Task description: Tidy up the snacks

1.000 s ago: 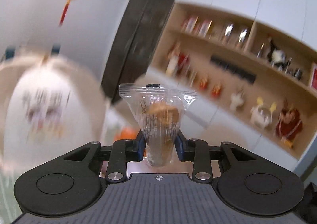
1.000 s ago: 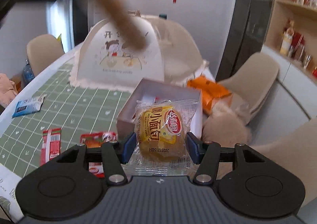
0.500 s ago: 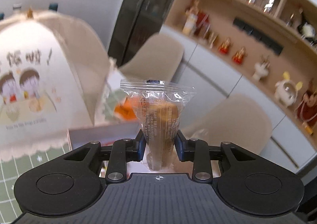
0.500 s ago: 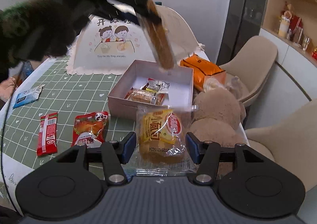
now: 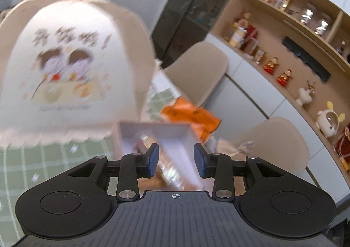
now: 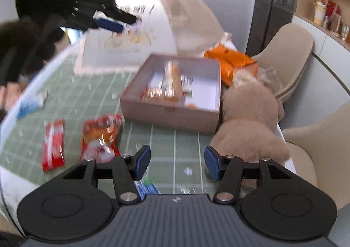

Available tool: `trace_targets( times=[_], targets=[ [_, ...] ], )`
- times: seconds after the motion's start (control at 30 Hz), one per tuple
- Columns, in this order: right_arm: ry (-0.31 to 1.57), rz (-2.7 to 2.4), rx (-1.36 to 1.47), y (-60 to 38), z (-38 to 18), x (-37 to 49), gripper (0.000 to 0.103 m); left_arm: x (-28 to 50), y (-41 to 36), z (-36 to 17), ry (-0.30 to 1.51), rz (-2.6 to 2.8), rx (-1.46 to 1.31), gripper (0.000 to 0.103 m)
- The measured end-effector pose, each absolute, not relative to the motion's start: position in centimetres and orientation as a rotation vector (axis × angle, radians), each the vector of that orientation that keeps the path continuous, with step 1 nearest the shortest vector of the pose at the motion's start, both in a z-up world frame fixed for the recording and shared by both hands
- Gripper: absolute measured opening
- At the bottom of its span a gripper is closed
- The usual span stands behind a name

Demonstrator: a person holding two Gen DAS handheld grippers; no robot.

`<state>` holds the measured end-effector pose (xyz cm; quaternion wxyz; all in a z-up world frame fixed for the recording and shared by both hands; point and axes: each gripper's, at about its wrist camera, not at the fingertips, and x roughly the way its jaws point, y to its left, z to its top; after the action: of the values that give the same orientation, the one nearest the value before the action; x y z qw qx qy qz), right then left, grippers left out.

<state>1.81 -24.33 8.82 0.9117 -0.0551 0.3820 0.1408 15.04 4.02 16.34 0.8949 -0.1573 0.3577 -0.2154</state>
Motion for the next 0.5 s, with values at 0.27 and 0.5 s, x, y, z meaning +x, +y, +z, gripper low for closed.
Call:
trace_targets(
  times=[0.27,0.5],
  targets=[
    [0.958,0.373,-0.104,-27.5,6.1,-1.2,0.071,9.0,5.3,9.2,0.927,-0.420,-0.365,0.039],
    [1.043,0.284,-0.158,-26.7,3.0,-0.9,0.071,5.1,4.1,6.3,1.023,-0.456,-0.309,0.039]
  ],
)
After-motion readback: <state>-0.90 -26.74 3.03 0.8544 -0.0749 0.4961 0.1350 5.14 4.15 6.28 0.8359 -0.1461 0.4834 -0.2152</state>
